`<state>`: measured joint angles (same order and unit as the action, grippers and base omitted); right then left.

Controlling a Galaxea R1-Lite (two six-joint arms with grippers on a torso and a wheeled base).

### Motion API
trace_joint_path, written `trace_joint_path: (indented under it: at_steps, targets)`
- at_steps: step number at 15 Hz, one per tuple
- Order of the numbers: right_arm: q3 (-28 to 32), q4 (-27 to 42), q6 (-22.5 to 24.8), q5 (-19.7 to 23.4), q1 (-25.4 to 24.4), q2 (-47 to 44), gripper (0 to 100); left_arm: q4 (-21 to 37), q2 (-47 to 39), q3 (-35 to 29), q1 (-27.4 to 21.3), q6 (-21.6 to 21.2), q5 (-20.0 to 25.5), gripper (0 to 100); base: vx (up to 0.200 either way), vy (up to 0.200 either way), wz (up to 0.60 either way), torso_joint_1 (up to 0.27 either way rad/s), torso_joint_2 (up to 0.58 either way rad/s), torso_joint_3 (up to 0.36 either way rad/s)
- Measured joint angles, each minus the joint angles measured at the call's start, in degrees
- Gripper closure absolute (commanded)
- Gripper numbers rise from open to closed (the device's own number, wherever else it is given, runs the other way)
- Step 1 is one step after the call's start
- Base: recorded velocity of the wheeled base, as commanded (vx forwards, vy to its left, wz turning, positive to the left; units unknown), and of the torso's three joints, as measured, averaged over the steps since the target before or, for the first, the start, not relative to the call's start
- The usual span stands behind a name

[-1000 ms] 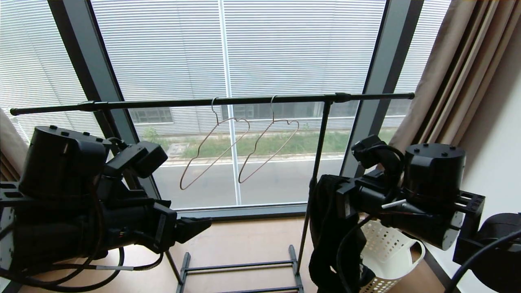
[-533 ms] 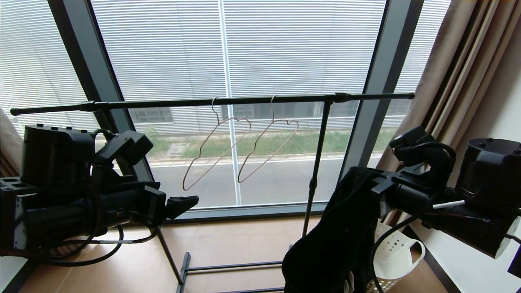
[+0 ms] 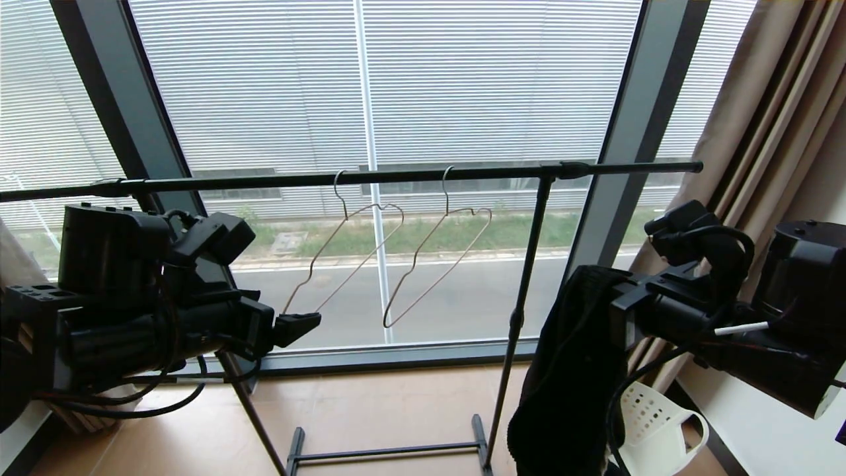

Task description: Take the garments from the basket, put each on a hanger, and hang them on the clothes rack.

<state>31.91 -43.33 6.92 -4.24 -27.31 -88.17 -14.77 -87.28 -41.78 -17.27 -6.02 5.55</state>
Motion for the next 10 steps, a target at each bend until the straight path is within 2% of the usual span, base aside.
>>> trace_joint_path:
  at_steps: [1, 3, 10]
  targets:
    - [0.0, 0.09, 0.0, -0.02, 0.0, -0.06, 100, -1.12, -1.44, -0.55, 0.9, -2.49, -0.11, 0, 0.0, 0.0, 0.0, 0.0, 0.0, 0.0]
    - [0.09, 0.0, 0.0, 0.01, -0.02, -0.11, 100, -1.84, -4.85, -3.25, 2.01, -4.32, -0.22, 0, 0.0, 0.0, 0.0, 0.0, 0.0, 0.0]
    - [0.11, 0.02, 0.0, 0.04, -0.06, -0.28, 100, -2.33, -21.13, -19.86, 3.15, -4.97, -0.93, 0, 0.0, 0.0, 0.0, 0.0, 0.0, 0.0]
